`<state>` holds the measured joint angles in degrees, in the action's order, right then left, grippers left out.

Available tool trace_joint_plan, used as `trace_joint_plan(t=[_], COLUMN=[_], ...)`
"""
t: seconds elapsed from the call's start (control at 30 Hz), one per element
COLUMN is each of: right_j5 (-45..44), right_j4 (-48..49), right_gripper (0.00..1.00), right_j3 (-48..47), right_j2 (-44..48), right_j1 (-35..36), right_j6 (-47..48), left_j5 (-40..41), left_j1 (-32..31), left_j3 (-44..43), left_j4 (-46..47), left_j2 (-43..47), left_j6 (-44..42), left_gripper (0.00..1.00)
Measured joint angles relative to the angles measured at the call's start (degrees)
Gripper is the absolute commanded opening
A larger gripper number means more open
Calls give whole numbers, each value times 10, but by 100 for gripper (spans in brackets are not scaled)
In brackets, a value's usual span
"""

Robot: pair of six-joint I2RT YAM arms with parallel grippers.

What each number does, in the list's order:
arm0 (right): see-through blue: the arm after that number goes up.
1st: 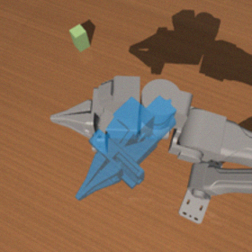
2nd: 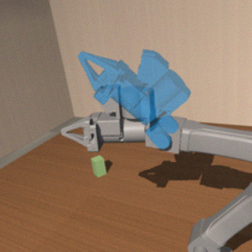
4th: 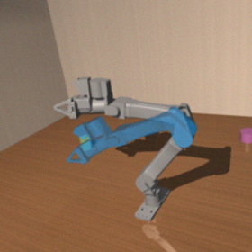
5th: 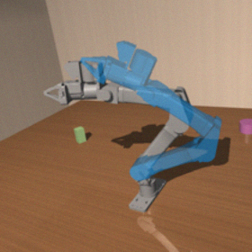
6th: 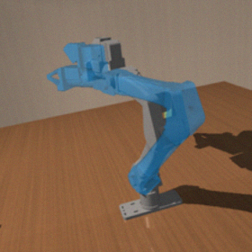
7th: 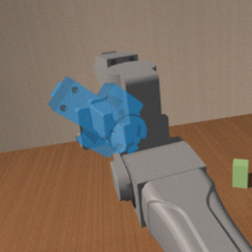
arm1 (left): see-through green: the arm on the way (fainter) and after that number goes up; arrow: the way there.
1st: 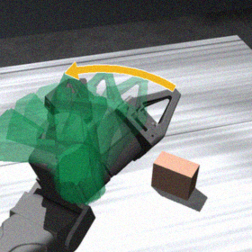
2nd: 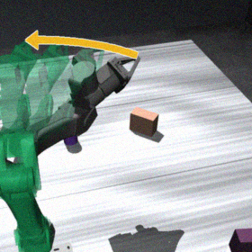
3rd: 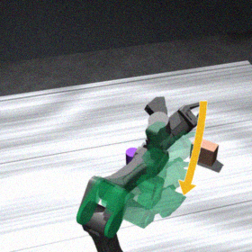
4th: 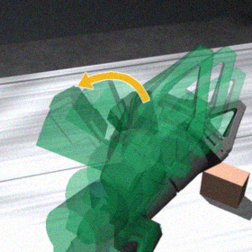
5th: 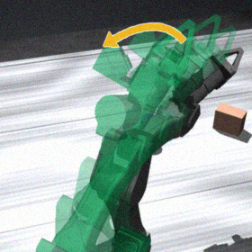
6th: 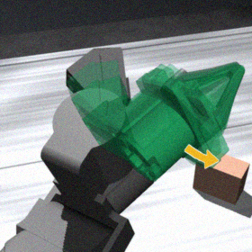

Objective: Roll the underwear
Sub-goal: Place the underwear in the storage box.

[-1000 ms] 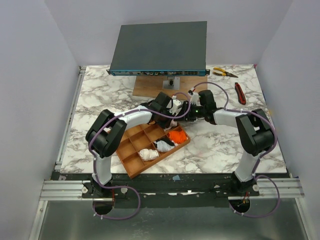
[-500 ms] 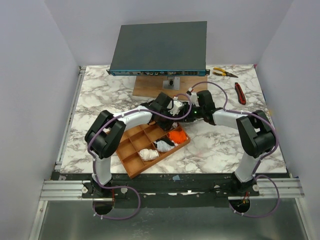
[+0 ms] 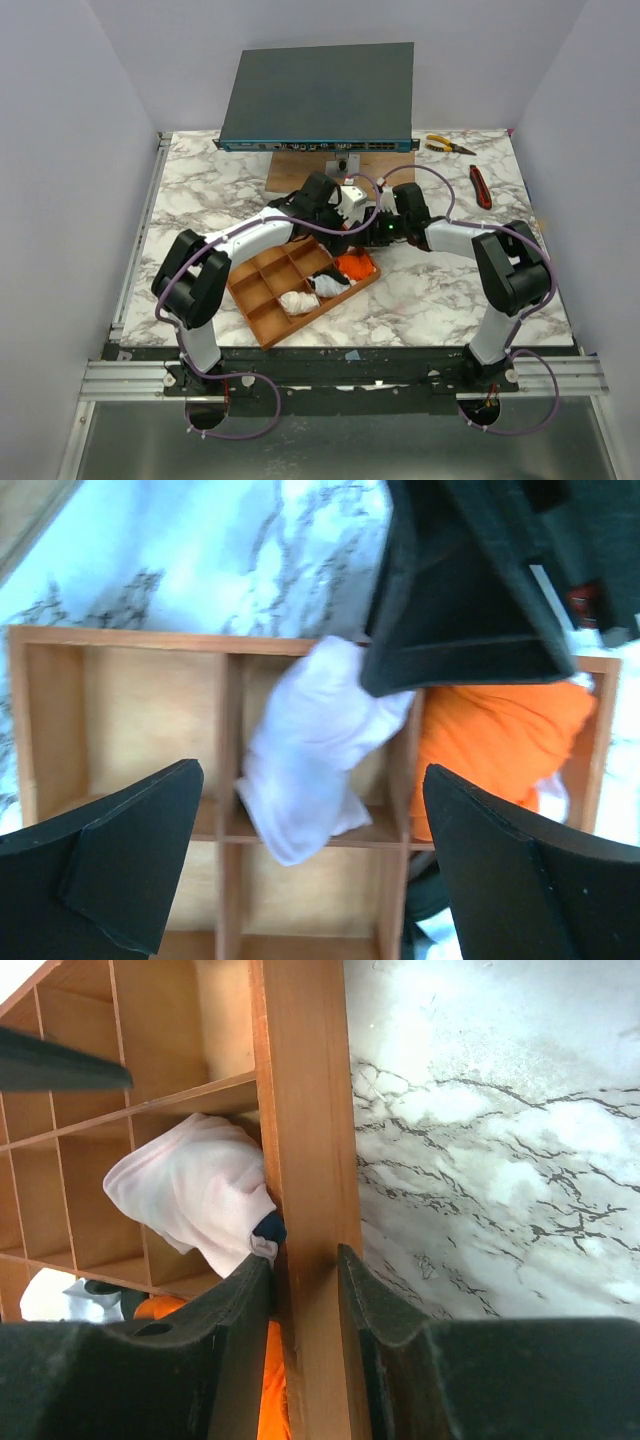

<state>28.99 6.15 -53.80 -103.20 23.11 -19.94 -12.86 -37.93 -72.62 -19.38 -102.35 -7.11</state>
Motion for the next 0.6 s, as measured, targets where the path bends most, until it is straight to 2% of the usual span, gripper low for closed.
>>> trace_joint_plan(t=[0.37,0.43,0.5,0.6], right_j5=[-3,-3,-2,3], right_j4=[-2,-2,-3,-8], right_gripper=[32,36,44,49], right_j3=[0,0,-1,-1], right_j2=[0,0,0,2], right_j1=[-1,-1,-1,-3], right_j6=[4,4,6,10], left_j5=[16,13,9,0], left_j1=[15,15,15,16], left_j3=[33,51,63,82], left_j4=[7,9,16,34], left_j2=[13,26,37,57], left_j6=[-14,-15,-14,-15], left_gripper=[99,99,98,98])
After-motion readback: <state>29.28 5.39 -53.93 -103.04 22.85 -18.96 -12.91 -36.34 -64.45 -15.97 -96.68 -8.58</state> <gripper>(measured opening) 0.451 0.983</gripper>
